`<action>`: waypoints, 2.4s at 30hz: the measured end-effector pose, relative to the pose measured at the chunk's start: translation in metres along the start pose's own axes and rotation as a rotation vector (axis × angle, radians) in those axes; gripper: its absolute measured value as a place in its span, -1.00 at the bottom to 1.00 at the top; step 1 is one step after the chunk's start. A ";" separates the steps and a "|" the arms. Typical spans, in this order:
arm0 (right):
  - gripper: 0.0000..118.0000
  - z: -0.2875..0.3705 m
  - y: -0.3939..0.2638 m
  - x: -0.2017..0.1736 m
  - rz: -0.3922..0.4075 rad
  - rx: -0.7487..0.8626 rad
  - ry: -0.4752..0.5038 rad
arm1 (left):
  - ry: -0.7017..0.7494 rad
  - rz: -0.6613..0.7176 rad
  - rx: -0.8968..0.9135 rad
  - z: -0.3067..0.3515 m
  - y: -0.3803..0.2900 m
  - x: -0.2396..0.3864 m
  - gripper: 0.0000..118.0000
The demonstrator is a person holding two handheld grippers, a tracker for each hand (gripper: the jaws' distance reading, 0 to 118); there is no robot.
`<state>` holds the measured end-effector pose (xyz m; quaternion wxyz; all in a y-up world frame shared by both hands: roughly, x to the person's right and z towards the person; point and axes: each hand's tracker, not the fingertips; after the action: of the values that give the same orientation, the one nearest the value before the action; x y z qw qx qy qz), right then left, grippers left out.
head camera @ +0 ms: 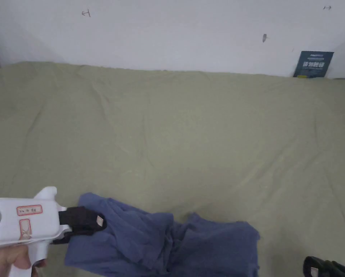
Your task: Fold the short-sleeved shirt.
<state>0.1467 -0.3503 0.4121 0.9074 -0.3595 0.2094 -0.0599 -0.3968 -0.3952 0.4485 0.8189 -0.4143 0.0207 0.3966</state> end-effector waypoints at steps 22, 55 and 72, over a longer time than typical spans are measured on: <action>-0.98 0.014 -0.005 0.011 0.120 0.072 -0.212 | 0.323 -0.531 -0.166 -0.109 -0.078 0.226 -0.77; -0.98 -0.005 -0.019 0.015 0.015 -0.093 -0.069 | -0.341 -0.110 -0.312 -0.186 -0.066 0.109 -1.00; -0.98 -0.233 -0.001 -0.032 -0.424 -0.466 0.748 | -0.006 -0.240 -0.111 -0.054 -0.016 0.025 -1.00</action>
<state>0.0194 -0.4891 0.2713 0.6332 -0.5416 0.4510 -0.3198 -0.3526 -0.4222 0.4149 0.8363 -0.4573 -0.0537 0.2976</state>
